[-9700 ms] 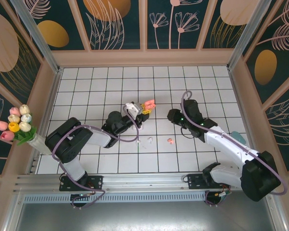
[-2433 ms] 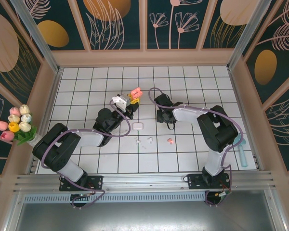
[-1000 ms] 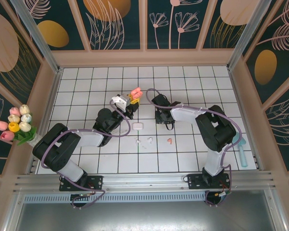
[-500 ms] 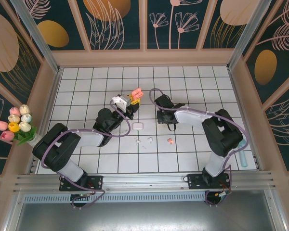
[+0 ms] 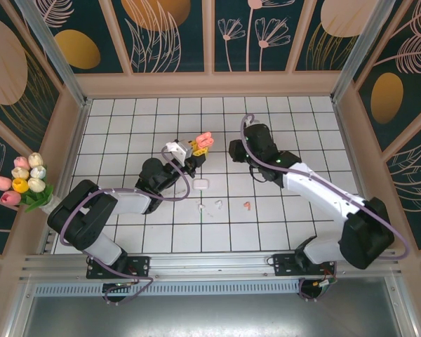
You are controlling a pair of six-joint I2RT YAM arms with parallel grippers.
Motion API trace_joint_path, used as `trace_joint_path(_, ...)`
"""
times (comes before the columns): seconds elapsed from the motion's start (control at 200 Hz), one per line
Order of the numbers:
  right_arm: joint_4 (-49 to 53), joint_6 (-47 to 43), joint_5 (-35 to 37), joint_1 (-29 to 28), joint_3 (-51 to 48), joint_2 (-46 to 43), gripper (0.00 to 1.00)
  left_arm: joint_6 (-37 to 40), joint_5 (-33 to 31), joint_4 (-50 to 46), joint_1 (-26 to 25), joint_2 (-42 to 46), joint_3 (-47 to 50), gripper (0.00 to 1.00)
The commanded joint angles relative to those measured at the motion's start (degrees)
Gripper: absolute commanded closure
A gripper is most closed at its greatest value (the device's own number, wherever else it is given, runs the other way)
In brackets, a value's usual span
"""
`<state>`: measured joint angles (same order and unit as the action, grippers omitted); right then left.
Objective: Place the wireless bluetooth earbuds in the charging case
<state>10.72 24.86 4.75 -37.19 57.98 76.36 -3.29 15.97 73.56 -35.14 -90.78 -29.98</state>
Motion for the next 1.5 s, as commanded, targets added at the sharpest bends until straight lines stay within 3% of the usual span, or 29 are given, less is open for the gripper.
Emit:
trace_joint_path(0.0, -4.15, -3.78, -3.61, -0.65, 2.76, -3.49, 0.76, -1.15, 4.86, 3.62, 0.37, -0.53, -0.58, 1.00)
trace_joint_path(0.29, -7.73, -4.73, -12.11, -3.34, 7.02, -4.90, 0.76, -2.86, 11.98, 1.64, 0.34, -1.84, -5.26, 1.00)
trace_joint_path(0.56, -10.09, -4.97, -15.01, -5.31, 6.56, -4.45, 0.76, -2.94, 13.69, -0.80, 0.38, -2.21, -8.31, 1.00)
trace_joint_path(1.496, -11.87, -5.67, -9.70, -6.27, 1.78, -2.78, 0.79, -5.14, 14.98, 0.51, 0.37, -2.12, -9.44, 1.00)
